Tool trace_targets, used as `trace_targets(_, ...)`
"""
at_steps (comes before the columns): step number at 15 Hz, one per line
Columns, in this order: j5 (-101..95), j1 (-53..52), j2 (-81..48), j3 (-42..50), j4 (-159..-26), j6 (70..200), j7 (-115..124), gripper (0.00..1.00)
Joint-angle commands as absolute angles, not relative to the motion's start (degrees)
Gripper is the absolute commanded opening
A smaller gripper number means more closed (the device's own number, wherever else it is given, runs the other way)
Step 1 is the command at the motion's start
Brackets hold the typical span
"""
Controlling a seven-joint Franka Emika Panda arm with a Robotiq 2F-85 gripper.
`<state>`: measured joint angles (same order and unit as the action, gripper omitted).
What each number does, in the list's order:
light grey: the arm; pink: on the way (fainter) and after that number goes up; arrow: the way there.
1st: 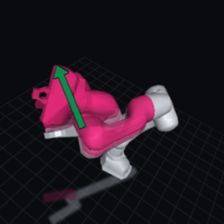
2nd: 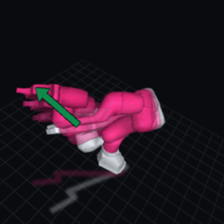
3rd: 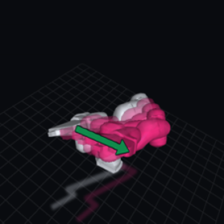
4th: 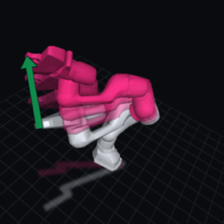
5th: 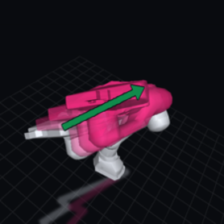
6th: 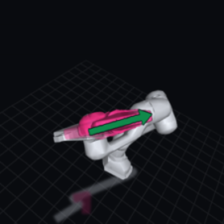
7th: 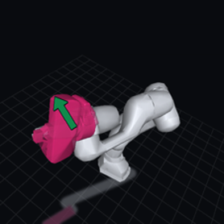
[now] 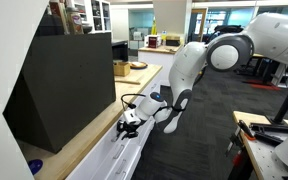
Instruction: Open the topmost drawer of the file cabinet to the left
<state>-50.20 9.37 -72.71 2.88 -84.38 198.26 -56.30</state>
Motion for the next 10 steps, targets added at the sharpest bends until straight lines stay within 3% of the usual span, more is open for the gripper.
trace_targets(1,-51.42,11.94,-73.78,0.40,-82.95,198.26,-58.58,0.05)
trace_targets(10,-52.13,15.52,-72.88,-2.70,-84.69,198.23,-59.90,0.05)
